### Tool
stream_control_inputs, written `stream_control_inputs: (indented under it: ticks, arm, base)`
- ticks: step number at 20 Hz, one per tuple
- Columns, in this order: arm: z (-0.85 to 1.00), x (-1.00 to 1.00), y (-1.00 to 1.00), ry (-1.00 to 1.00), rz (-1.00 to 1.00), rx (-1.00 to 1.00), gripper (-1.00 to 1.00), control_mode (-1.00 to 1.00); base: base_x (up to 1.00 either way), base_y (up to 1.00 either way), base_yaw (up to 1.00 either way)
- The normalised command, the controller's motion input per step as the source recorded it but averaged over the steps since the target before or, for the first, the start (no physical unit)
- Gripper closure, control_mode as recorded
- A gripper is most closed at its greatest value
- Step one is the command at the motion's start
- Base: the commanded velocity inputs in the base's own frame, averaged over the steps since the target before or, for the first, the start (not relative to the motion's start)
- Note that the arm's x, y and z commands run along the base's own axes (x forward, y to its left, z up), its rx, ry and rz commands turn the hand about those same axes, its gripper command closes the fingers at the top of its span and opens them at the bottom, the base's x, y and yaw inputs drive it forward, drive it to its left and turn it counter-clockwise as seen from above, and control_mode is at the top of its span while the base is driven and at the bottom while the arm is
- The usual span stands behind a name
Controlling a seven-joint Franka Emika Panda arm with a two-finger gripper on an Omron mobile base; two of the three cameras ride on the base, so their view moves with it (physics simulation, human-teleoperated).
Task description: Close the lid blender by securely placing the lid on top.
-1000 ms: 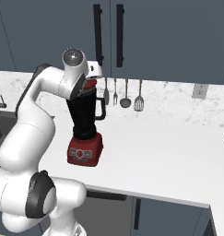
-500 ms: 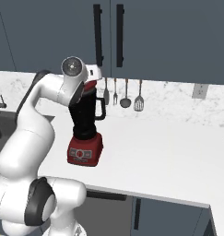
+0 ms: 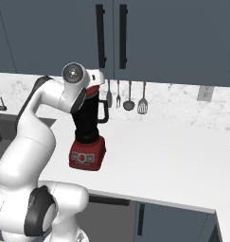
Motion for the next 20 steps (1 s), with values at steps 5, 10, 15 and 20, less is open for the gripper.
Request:
stream_control_inputs:
  ticks: [5, 10, 15, 20]
  arm:
    - [0.0, 0.0, 0.0, 0.01, -0.02, 0.0, 1.0, -1.0]
    - [0.0, 0.0, 0.0, 0.09, -0.05, 0.0, 1.0, -1.0]
    - [-0.01, 0.0, 0.0, 0.13, -0.06, 0.0, 1.0, -1.0]
    - [-0.18, 0.0, -0.12, 0.1, -0.03, 0.0, 1.0, -1.0]
  base:
    - [0.0, 0.0, 0.0]
    - [0.0, 0.0, 0.0]
    - [0.0, 0.0, 0.0]
    - [0.0, 0.0, 0.0]
